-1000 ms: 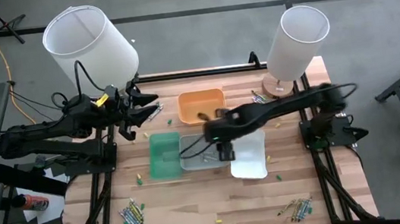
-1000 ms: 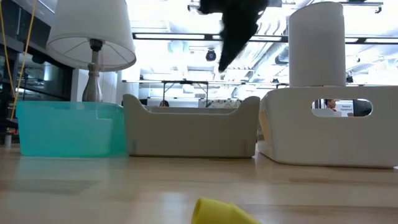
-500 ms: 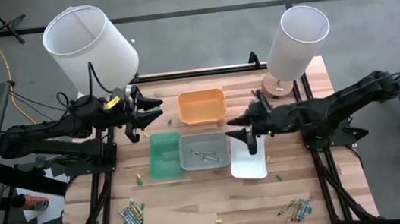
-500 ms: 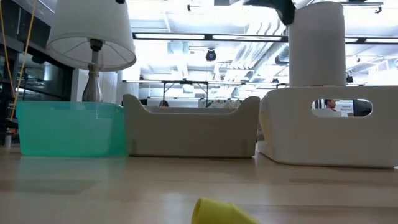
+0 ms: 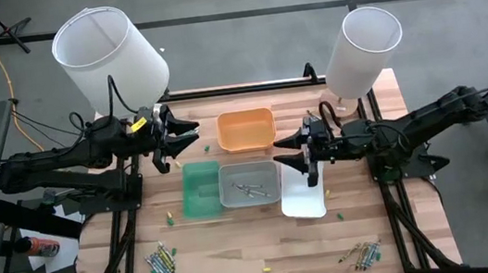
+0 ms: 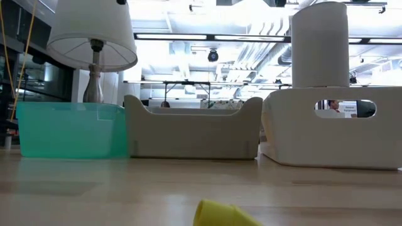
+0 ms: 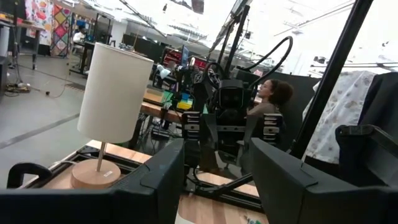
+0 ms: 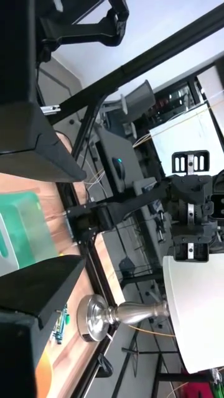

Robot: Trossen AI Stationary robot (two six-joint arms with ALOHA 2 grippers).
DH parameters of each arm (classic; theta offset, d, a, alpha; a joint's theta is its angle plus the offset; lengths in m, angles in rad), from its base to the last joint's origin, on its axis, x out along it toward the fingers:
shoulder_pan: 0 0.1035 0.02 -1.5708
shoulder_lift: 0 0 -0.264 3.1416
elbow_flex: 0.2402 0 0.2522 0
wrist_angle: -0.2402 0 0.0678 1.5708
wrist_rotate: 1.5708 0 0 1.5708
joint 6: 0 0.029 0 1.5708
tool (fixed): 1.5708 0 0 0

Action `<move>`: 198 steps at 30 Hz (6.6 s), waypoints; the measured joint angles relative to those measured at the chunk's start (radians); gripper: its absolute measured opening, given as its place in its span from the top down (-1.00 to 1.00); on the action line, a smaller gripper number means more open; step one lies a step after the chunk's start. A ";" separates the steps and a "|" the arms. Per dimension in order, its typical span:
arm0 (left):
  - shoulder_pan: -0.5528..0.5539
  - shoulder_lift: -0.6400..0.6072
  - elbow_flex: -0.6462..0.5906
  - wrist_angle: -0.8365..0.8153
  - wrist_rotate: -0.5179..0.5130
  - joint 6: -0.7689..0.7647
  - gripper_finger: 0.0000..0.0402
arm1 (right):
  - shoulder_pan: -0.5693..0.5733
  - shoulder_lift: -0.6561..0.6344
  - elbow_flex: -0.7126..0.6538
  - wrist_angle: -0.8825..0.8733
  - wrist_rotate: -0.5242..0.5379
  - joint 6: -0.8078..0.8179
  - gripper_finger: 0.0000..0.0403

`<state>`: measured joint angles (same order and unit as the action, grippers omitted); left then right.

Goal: Sort crayons
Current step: Put the white crayon into the gray bin

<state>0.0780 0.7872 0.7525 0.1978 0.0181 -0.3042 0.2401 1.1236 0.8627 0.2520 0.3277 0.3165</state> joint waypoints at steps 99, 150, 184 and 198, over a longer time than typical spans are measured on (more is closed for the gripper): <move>-1.021 0.715 -0.065 -0.788 -0.060 0.027 0.17 | 0.000 0.001 0.000 -0.248 0.044 0.076 0.02; -0.899 0.344 0.027 -0.791 -0.066 -0.226 1.00 | 0.000 0.001 0.000 -0.248 0.044 0.094 0.02; -0.253 0.434 0.141 -0.020 -0.264 0.196 1.00 | 0.000 0.001 0.000 0.005 0.044 0.015 0.02; -0.196 0.890 0.563 -0.829 -0.150 0.246 1.00 | 0.000 0.001 0.000 -0.015 0.044 -0.011 0.02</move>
<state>-0.1177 1.6770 1.3155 -0.6317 -0.1322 -0.0582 0.2401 1.1247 0.8627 0.2365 0.3720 0.3053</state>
